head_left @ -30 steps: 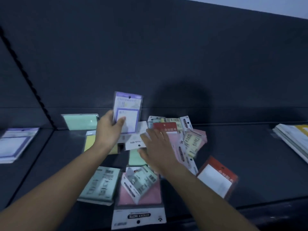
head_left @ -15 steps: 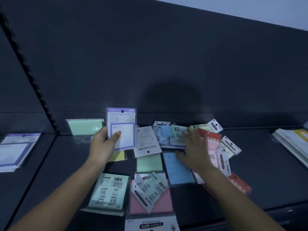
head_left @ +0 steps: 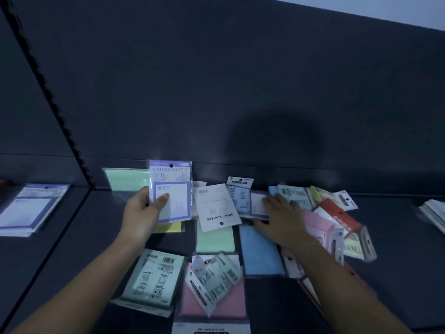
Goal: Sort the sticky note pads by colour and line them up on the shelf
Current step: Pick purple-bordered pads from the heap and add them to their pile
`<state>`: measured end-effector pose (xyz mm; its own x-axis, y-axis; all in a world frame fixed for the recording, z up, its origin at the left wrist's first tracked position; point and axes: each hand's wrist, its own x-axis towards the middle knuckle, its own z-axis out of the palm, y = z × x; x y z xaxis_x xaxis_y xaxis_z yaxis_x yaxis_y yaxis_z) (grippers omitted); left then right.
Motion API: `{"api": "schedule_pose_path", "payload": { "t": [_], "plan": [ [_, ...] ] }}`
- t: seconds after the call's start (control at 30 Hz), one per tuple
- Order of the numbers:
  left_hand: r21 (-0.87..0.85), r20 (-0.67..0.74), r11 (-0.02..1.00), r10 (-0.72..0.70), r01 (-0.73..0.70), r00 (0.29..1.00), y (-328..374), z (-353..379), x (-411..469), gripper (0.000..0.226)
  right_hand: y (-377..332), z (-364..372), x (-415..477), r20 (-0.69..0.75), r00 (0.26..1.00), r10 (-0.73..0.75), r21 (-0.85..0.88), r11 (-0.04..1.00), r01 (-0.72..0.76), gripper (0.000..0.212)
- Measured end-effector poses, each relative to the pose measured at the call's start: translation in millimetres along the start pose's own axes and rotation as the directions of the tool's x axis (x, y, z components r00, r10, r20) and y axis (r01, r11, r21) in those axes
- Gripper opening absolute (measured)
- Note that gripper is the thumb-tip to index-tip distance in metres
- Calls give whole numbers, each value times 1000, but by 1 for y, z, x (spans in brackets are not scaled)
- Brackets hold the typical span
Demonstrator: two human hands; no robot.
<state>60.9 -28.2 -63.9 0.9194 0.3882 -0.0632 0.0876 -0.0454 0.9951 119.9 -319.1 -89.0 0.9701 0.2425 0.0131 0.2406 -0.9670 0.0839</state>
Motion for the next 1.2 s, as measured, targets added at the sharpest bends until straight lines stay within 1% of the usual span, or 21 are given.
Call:
{"api": "schedule_pose_path", "payload": {
  "t": [0.1,0.2,0.23,0.3,0.37,0.5,0.53,0.67,0.83,0.93,1.0,1.03,1.07,1.13,1.17,1.2],
  "plan": [
    [17,3,1000,14,-14,1000,2,3,-2,12,16,-8,11,112,994,11,68,998,-19,75],
    [23,9,999,23,-23,1000,3,8,-5,12,27,-17,23,262,965,-12,170,985,-34,93],
    [27,8,999,25,-25,1000,3,10,-7,12,30,-19,27,288,957,-20,181,983,-34,99],
    [36,3,999,27,-27,1000,4,13,-9,12,33,-22,34,285,958,-38,148,989,-5,106],
    [39,-6,999,29,-29,1000,6,14,-9,11,31,-23,39,271,962,-39,113,994,9,105],
    [54,-21,998,28,-27,999,11,15,-8,7,21,-24,42,267,963,-35,122,993,2,84],
    [52,-23,998,25,-24,999,12,16,-8,8,18,-25,42,274,961,-22,113,994,-9,83],
    [37,-21,999,31,-30,999,15,21,-10,9,15,-30,42,350,936,32,72,996,-61,94],
    [19,-15,999,40,-39,999,15,25,-16,10,11,-36,42,406,911,70,58,993,-102,106],
    [11,-12,999,44,-44,999,14,28,-20,10,6,-35,42,455,885,104,34,990,-134,108],
    [5,-21,999,46,-46,999,14,30,-23,10,3,-34,42,469,874,125,79,980,-183,102],
    [4,-27,999,51,-51,998,14,31,-24,10,3,-34,43,471,872,132,150,962,-226,96],
    [3,-30,998,57,-57,998,14,31,-25,10,2,-35,44,467,875,132,243,932,-270,87],
    [-8,-36,998,55,-55,998,16,32,-27,9,4,-40,46,413,904,114,420,856,-300,57],
    [-20,-41,999,48,-49,998,17,31,-27,9,6,-45,47,374,920,114,463,837,-292,45],
    [-35,-47,999,36,-38,998,18,31,-27,9,9,-52,46,340,932,123,481,829,-285,39]
  ]
}}
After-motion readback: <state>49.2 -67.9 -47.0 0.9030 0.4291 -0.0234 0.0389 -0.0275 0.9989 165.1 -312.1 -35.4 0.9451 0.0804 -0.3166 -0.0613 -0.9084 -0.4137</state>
